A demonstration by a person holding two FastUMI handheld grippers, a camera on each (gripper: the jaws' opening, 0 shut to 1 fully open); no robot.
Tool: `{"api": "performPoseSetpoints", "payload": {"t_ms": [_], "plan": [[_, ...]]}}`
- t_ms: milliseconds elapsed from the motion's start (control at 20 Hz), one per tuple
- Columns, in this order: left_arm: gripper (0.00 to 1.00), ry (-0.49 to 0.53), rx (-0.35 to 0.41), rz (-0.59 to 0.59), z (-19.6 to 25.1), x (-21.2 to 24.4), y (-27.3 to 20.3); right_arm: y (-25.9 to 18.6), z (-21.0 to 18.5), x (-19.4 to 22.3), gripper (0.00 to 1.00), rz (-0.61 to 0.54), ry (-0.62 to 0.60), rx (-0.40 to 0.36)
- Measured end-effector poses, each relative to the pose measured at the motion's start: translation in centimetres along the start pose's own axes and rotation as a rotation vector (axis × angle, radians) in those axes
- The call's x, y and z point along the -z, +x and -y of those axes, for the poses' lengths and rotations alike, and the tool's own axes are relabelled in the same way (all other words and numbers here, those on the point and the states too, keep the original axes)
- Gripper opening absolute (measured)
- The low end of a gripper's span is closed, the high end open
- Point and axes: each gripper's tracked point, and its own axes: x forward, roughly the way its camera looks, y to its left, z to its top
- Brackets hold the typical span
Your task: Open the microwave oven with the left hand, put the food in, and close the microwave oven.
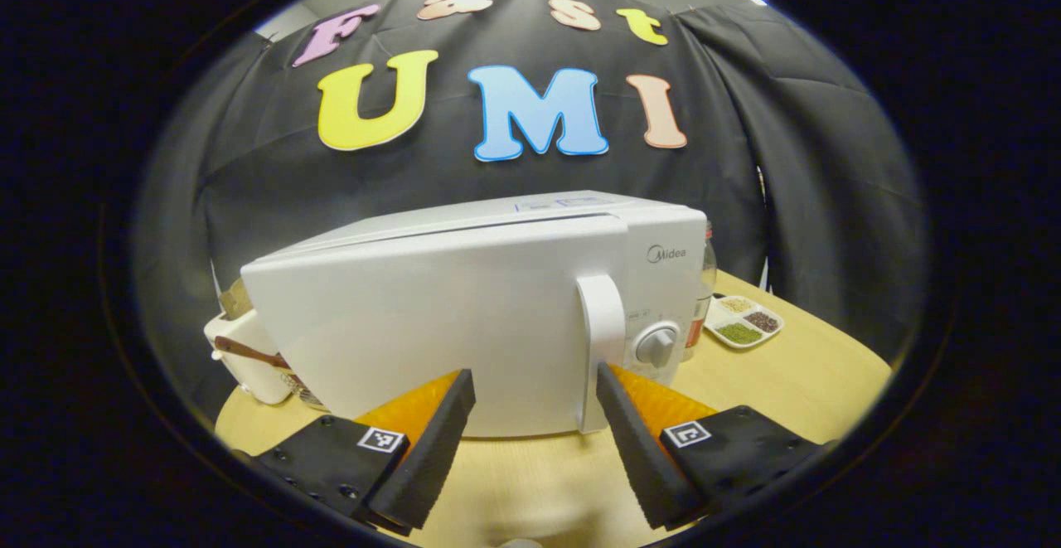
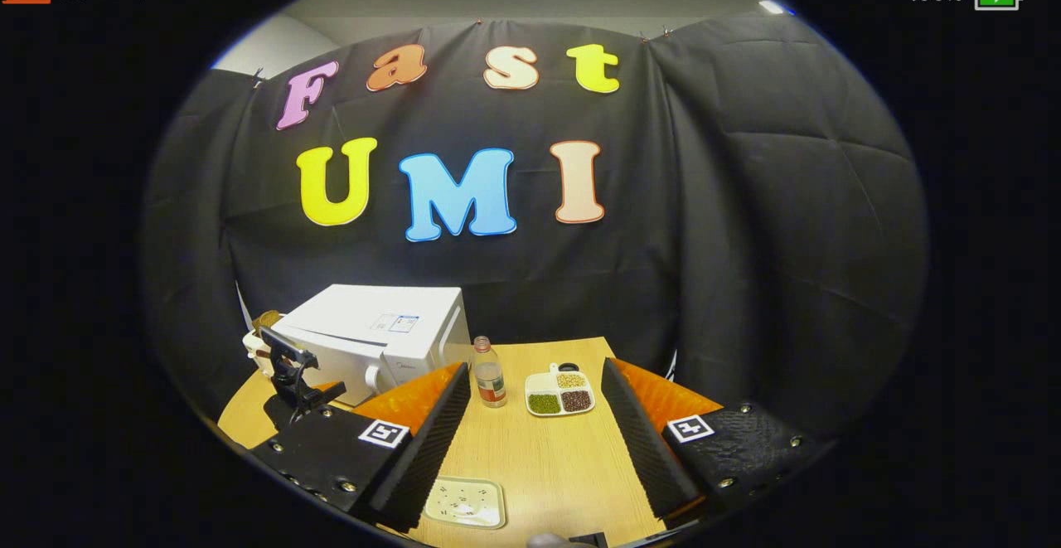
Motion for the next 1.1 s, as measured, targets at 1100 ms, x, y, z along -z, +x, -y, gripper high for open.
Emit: {"api": "performPoseSetpoints", "payload": {"t_ms": [1100], "plan": [[1.00, -0.059, -0.075, 0.149, -3.4, -13.9, -15.3, -3.3, -6.7, -3.4, 0.97, 0.127, 0.006, -0.144]]}}
